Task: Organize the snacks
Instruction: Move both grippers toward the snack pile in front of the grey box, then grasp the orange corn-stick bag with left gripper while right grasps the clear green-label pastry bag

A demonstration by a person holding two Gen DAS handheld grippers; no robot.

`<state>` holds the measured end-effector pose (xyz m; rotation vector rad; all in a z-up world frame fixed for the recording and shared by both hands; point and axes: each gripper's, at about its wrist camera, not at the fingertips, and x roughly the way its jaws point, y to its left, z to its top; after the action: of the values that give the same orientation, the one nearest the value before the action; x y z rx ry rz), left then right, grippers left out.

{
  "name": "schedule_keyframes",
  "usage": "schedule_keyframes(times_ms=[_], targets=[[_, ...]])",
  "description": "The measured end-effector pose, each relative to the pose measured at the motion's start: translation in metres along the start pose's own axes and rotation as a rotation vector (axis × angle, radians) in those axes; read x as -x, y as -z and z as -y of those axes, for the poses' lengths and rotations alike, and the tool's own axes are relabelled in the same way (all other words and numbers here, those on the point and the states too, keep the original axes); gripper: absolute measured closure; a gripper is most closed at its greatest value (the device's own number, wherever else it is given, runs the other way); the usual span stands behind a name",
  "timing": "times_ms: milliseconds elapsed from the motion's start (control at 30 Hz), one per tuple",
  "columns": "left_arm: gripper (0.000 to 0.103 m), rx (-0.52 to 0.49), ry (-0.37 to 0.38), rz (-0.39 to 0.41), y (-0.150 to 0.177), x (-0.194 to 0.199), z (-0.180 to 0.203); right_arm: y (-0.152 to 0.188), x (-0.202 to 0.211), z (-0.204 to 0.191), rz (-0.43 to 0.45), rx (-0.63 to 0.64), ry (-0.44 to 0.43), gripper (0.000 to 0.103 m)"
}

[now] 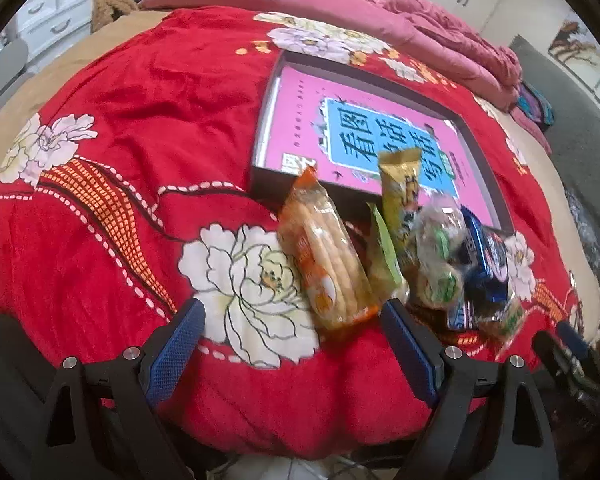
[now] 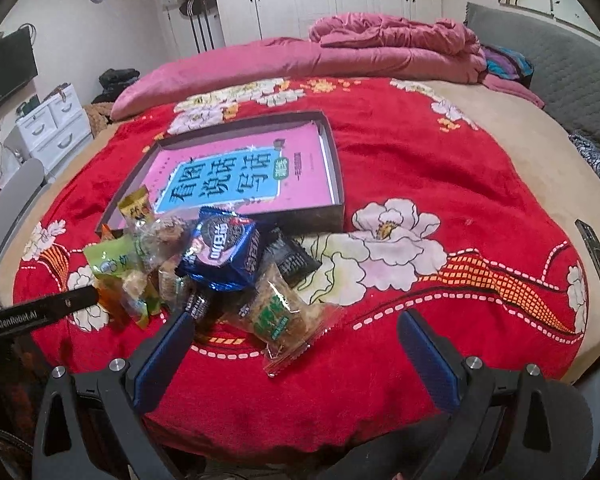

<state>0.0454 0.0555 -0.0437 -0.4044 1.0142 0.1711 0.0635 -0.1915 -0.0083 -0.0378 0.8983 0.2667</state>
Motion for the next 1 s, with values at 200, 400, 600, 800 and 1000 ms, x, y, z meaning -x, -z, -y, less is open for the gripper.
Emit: schedule_keyframes(times_ms=[200,400,600,800,1000], targets=[[0.013,0.031,0.035,-0.003,-0.01,-0.009,0.001,0.001,-0.014,-0.002,-0.061,0.02,-0.004,0.001],[0.013,0.05,0.046,-0.023,-0.011,-0.015,-0.001,0.0,-0.03,-0.005,-0.132,0.079,0.031,0.001],[0.013,0.077,0.05,-0.025,-0.017,-0.02,-0.005,-0.001,-0.041,-0.021,-0.164,0.19,0.066,0.001],[0.014,0.1,0.062,-0.028,-0.023,-0.025,-0.006,-0.003,-0.049,-0.037,-0.137,0.311,0.106,0.011],[0.032,0.114,0.088,-0.055,-0.025,-0.032,-0.005,-0.004,-0.054,-0.032,-0.161,0.292,0.067,0.038]])
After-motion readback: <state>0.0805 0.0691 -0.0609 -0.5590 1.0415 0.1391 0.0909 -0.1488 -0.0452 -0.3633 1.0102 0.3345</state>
